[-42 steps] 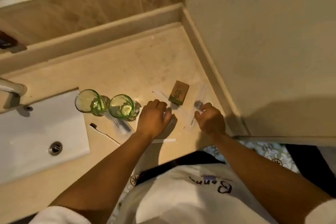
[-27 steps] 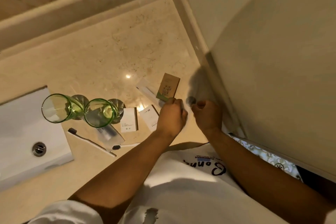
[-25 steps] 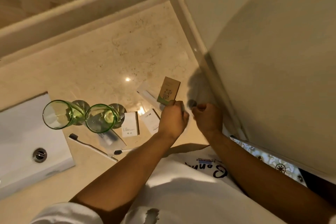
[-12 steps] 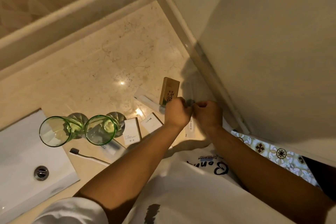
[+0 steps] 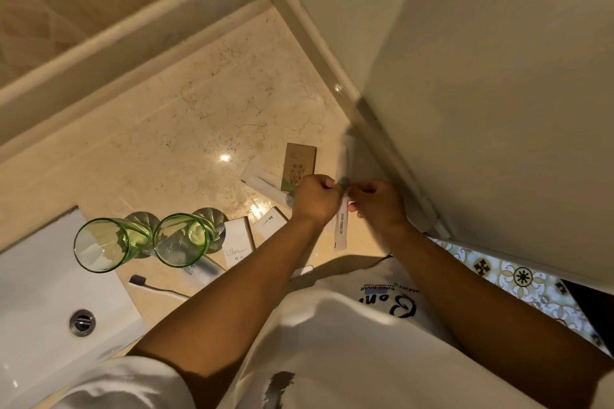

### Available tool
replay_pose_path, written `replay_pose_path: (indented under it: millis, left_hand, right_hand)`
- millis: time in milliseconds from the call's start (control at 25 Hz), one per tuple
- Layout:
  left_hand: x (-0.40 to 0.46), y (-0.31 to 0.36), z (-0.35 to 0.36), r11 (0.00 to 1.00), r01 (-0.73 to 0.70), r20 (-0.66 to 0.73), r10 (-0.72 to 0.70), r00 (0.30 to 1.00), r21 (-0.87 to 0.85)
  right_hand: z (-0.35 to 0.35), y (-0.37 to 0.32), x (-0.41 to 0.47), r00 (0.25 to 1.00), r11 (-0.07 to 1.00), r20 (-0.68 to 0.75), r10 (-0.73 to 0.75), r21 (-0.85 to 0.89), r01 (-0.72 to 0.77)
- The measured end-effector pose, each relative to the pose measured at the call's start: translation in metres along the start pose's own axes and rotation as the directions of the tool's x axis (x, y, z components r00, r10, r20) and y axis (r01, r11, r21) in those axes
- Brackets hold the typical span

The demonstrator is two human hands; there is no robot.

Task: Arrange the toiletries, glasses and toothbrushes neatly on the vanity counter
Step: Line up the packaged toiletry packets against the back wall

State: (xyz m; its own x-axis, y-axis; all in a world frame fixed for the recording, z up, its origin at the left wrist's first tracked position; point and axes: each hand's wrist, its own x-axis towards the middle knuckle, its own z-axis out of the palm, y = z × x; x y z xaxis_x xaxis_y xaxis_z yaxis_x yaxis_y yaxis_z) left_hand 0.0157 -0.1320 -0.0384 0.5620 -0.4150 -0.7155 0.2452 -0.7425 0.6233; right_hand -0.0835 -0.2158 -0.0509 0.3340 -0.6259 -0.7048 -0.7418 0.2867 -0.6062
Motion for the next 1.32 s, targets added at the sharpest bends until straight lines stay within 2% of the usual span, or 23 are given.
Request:
replay_pose_path:
  millis: [120, 320, 440, 600, 720, 840, 920, 1040, 1200, 1320]
  left_hand:
    - [-0.001, 0.010, -0.017, 0.980, 0.027, 0.002, -0.027, 1.000, -0.199]
    - [0.006, 0.029, -0.060, 0.889, 0.049, -0.046, -0.079, 0.996, -0.455]
    - [0.028, 0.049, -0.092, 0.822, -0.005, -0.137, -0.089, 0.987, -0.570]
    - [0.075, 0.075, -0.134, 0.850, -0.068, -0.229, -0.063, 0.971, -0.523]
    - [0.112, 0.088, -0.158, 0.845, -0.047, -0.193, -0.067, 0.979, -0.533]
    - [0.145, 0.100, -0.171, 0.841, -0.015, -0.144, -0.075, 0.987, -0.540]
    - [0.161, 0.107, -0.175, 0.827, -0.006, -0.124, -0.076, 0.989, -0.562]
    - [0.180, 0.121, -0.176, 0.805, -0.007, -0.098, -0.064, 0.993, -0.593]
    - [0.199, 0.134, -0.169, 0.860, -0.027, -0.074, -0.012, 0.997, -0.510]
    - [0.211, 0.136, -0.168, 0.934, -0.061, -0.089, 0.031, 0.996, -0.352]
  right_hand:
    - [-0.001, -0.013, 0.003, 0.999, 0.996, 0.045, -0.013, 0.092, 0.009]
    - [0.007, -0.044, 0.006, 0.970, 0.988, 0.190, -0.151, 0.053, 0.143]
    - [0.020, -0.082, 0.018, 0.949, 0.979, 0.244, -0.202, 0.031, 0.200]
    - [0.046, -0.136, 0.043, 0.960, 0.978, 0.190, -0.208, 0.056, 0.200]
    - [0.067, -0.163, 0.064, 0.976, 0.971, 0.115, -0.187, 0.174, 0.166]
    - [0.084, -0.174, 0.086, 0.995, 0.947, 0.060, -0.082, 0.316, 0.059]
    - [0.091, -0.172, 0.093, 0.997, 0.921, 0.078, -0.001, 0.388, -0.029]
    - [0.096, -0.171, 0.102, 0.992, 0.835, 0.087, 0.088, 0.537, -0.122]
    - [0.100, -0.173, 0.112, 0.984, 0.770, 0.026, 0.177, 0.619, -0.155]
    - [0.103, -0.172, 0.117, 0.976, 0.740, -0.009, 0.216, 0.654, -0.157]
